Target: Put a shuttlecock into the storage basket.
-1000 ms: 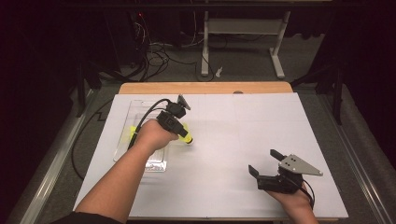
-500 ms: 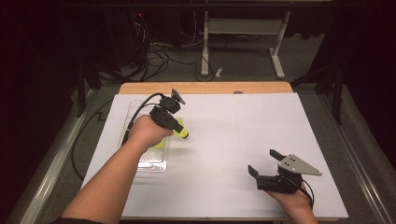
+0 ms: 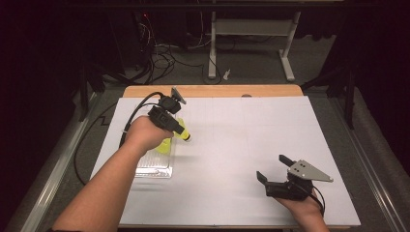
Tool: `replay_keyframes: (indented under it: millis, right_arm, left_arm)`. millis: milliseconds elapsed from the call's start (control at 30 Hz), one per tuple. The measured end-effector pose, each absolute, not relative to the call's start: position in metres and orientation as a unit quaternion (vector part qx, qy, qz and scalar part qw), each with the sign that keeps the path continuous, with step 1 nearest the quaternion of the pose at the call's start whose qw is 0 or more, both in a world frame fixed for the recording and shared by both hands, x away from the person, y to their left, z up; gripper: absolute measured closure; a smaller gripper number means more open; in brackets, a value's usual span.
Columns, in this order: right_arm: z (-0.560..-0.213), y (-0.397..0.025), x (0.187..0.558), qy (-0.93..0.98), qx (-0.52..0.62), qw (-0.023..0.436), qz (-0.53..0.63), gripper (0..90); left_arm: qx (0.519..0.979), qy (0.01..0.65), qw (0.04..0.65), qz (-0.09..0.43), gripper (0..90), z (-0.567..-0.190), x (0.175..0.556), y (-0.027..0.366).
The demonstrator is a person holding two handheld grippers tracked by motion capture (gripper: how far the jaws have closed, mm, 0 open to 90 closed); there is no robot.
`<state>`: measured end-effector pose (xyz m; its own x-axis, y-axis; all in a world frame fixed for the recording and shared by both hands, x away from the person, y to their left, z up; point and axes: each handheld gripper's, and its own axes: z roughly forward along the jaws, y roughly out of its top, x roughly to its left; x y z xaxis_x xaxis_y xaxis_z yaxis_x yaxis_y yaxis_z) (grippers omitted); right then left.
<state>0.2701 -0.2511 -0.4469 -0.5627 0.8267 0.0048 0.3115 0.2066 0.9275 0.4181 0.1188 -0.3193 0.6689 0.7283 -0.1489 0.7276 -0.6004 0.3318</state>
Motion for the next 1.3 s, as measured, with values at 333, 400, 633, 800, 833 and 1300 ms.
replay_keyframes:
  millis: [333,400,633,800,833,1300]
  right_arm:
    - [-0.447,-0.251,0.27,0.732,0.388,0.26,0.496,4.7]
    - [-0.447,-0.251,0.27,0.732,0.388,0.26,0.496,4.7]
    - [-0.447,-0.252,0.27,0.731,0.389,0.26,0.496,4.7]
    - [-0.447,-0.251,0.27,0.732,0.388,0.26,0.495,4.7]
    - [-0.447,-0.251,0.27,0.733,0.388,0.26,0.495,4.8]
    - [-0.447,-0.251,0.27,0.732,0.39,0.259,0.496,4.8]
  left_arm:
    - [0.895,0.406,0.185,-0.002,89.9,-0.318,0.418,0.12]
    - [0.895,0.405,0.186,-0.002,89.9,-0.318,0.417,0.12]
    - [0.896,0.404,0.183,-0.003,89.9,-0.317,0.416,0.124]
    - [0.893,0.411,0.185,0.001,89.9,-0.313,0.414,0.133]
    - [0.892,0.412,0.183,0.003,89.9,-0.312,0.413,0.134]
    - [0.886,0.428,0.181,0.013,89.9,-0.304,0.407,0.159]
